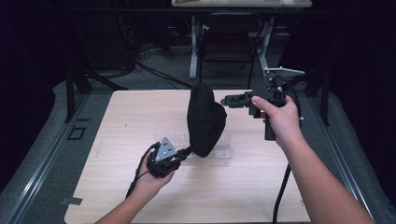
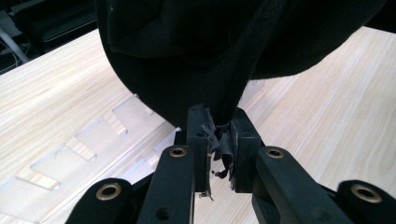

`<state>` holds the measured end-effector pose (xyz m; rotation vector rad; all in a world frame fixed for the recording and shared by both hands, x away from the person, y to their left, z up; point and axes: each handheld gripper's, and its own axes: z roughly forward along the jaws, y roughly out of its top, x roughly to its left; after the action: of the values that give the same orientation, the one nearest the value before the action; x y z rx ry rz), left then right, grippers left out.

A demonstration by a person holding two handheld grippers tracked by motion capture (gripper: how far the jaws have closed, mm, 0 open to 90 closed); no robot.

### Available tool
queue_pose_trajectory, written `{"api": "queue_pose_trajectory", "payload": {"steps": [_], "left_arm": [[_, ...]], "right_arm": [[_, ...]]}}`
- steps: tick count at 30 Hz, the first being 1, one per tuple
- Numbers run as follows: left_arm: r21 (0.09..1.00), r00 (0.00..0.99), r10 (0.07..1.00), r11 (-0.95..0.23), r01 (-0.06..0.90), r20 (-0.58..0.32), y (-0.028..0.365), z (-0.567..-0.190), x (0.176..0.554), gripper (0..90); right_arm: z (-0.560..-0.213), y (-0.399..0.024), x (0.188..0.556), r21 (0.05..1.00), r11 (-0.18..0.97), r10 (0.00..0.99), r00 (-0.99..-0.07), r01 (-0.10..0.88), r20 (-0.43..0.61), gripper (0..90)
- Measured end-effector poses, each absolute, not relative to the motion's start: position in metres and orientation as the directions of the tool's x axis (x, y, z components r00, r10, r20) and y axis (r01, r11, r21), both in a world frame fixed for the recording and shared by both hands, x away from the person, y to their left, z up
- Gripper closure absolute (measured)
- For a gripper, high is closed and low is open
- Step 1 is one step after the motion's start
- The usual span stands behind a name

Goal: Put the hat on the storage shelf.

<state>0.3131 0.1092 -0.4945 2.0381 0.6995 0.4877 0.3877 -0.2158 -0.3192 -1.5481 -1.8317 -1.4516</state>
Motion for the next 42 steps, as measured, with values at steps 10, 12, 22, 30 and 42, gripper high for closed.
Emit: {"api": "queue_pose_trajectory", "payload": {"steps": [10,12,22,30,42], "left_arm": [[0.820,0.748,0.658,-0.472,0.324,0.083,0.119,-0.507,0.313,84.4],[0.805,0.747,0.660,-0.488,0.337,0.087,0.120,-0.513,0.314,84.3],[0.810,0.735,0.678,-0.440,0.388,0.017,0.129,-0.528,0.318,83.9],[0.799,0.722,0.692,-0.435,0.415,0.002,0.133,-0.528,0.317,79.4],[0.813,0.693,0.721,-0.407,0.418,0.004,0.159,-0.522,0.304,62.5]], "right_arm": [[-0.324,-0.241,0.378,0.480,-0.159,0.550,-0.326,0.863,0.768,65.6],[-0.326,-0.245,0.376,0.474,-0.160,0.541,-0.325,0.866,0.776,65.6],[-0.331,-0.255,0.369,0.501,-0.169,0.573,-0.329,0.849,0.751,65.6],[-0.334,-0.256,0.360,0.525,-0.149,0.616,-0.337,0.838,0.712,64.6],[-0.349,-0.248,0.340,0.589,-0.055,0.786,-0.329,0.806,0.524,63.5]]}}
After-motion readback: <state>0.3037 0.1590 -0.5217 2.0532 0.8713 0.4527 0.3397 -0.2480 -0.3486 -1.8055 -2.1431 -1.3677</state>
